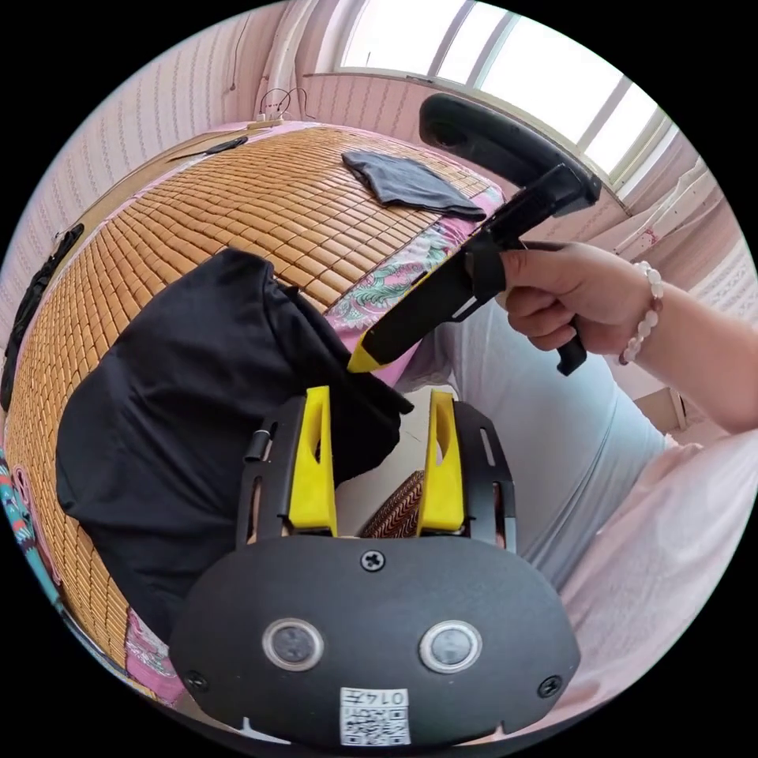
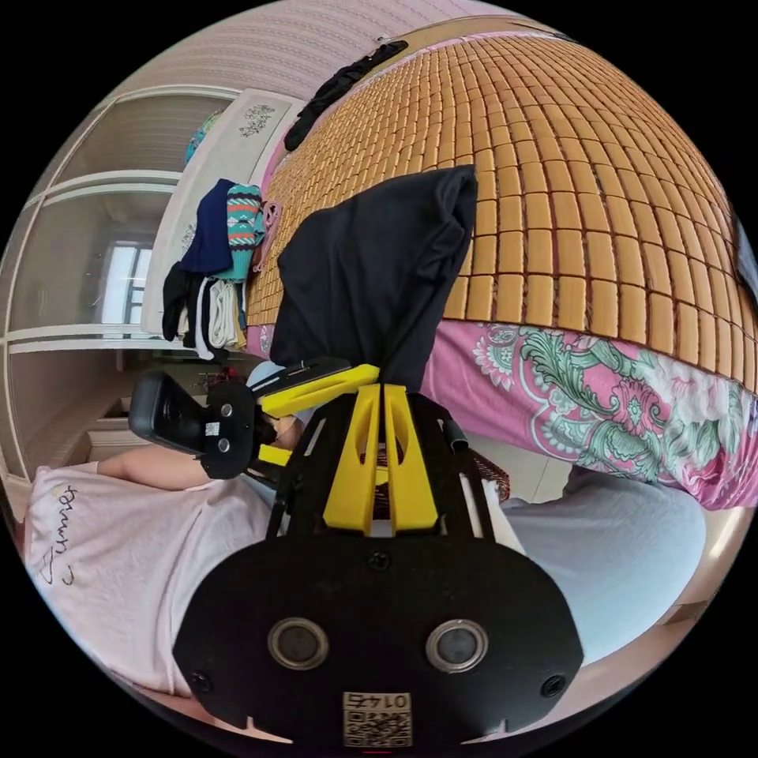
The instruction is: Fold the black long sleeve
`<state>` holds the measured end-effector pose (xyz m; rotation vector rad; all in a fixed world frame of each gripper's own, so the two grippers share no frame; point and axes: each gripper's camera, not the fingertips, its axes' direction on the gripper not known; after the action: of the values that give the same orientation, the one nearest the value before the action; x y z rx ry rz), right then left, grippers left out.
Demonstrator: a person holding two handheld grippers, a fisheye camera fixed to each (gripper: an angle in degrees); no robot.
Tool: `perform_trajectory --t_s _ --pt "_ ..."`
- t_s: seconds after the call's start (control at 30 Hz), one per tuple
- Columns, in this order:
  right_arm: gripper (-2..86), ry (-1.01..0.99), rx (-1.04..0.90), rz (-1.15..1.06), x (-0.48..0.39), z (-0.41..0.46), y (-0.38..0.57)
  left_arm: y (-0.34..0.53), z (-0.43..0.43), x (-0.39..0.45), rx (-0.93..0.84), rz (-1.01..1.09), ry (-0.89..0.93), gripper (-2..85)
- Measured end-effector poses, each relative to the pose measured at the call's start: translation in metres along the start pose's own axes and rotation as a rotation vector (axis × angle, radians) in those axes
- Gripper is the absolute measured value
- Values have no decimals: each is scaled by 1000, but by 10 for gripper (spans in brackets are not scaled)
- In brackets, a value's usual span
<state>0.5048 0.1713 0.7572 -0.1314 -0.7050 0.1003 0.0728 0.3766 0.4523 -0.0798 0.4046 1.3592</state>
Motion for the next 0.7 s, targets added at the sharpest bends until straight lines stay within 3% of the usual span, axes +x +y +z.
perform_trajectory --t_s 0.07,0.2,0.37,0.53,0.6,0.67,0.7 --pt "4 -115 15 -15 -1 -5 0 -1 -6 -6 37 -47 -7 145" --pt "15 -86 20 -94 -10 -18 -1 8 -15 -35 44 -222 -30 35" --pt "136 -143 262 41 34 -57 7 17 -26 -59 39 -288 -6 12" --pt "174 -220 319 119 61 -52 -20 22 -44 -59 63 -245 -17 7" --pt "160 -270 322 142 67 -48 -36 22 -50 -57 63 -217 -29 6" --pt "56 -270 333 181 72 -48 -50 21 -57 -54 69 -185 -40 5" --pt "52 -250 327 204 73 -49 -53 20 -61 -52 76 -168 -54 4"
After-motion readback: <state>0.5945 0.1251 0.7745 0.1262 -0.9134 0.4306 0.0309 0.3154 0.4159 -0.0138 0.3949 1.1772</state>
